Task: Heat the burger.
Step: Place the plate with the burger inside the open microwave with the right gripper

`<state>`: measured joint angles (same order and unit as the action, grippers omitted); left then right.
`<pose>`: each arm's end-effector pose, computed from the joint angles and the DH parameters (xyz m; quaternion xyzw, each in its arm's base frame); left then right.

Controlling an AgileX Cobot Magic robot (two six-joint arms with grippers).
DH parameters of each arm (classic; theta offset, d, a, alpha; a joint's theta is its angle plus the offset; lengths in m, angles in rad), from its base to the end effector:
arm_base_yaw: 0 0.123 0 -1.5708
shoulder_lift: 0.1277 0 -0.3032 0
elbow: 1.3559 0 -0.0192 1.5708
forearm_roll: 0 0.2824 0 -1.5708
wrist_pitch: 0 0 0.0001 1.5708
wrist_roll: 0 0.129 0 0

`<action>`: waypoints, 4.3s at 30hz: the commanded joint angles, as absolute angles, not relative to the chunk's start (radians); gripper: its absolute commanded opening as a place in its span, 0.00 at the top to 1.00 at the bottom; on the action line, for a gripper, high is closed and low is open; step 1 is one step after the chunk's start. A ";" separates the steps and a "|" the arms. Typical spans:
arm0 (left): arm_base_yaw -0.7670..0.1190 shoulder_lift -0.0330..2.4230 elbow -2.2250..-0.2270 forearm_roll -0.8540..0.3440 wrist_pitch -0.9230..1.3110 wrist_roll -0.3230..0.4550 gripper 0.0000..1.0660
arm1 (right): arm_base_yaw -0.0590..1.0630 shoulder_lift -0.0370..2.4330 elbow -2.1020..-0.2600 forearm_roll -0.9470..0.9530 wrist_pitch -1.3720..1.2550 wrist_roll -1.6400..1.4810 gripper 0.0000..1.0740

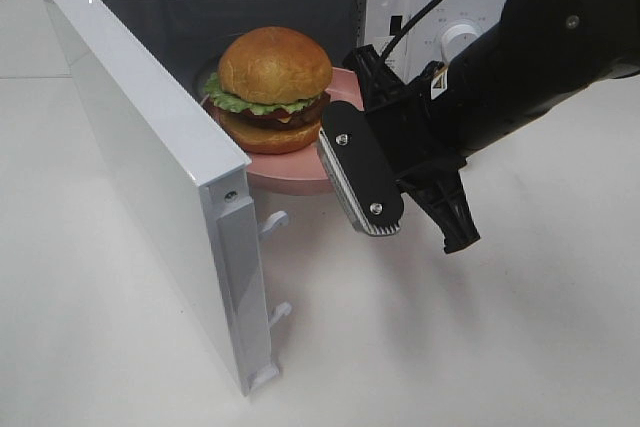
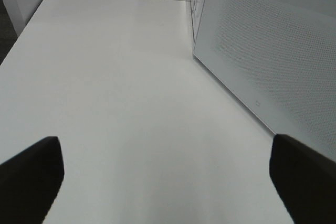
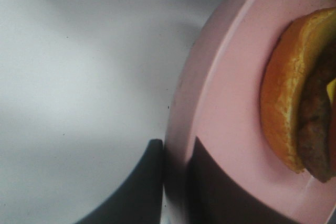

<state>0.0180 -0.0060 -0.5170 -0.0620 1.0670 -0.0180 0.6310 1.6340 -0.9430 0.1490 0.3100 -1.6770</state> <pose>0.0352 -0.0064 0.2806 -0.0136 0.8483 -0.0310 0.5284 0.3033 0.2288 0.1743 -0.8389 0.4368 -0.1223 0.3009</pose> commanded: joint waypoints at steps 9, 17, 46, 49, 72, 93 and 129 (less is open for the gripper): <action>0.017 -0.022 -0.517 -0.065 1.070 -0.018 0.05 | 0.631 1.675 -1.013 0.152 0.248 -1.681 0.92; 0.017 -0.022 -0.517 -0.065 1.070 -0.018 0.05 | 0.631 1.718 -1.067 0.152 0.253 -1.674 0.92; 0.017 -0.022 -0.517 -0.065 1.070 -0.018 0.05 | 0.631 1.861 -1.231 0.152 0.255 -1.659 0.91; 0.017 -0.022 -0.517 -0.065 1.070 -0.018 0.05 | 0.631 1.879 -1.252 0.152 0.260 -1.649 0.91; 0.017 -0.022 -0.517 -0.065 1.070 -0.018 0.05 | 0.630 1.997 -1.406 0.097 0.279 -1.561 0.89; 0.017 -0.022 -0.517 -0.065 1.070 -0.018 0.05 | 0.629 2.131 -1.585 0.046 0.275 -1.464 0.93; 0.017 -0.022 -0.517 -0.065 1.070 -0.018 0.05 | 0.606 2.242 -1.664 0.000 0.189 -1.387 1.00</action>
<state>0.0180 -0.0060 -0.5170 -0.0620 1.0670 -0.0180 0.6080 2.2490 -1.6420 0.0000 0.2590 -1.3950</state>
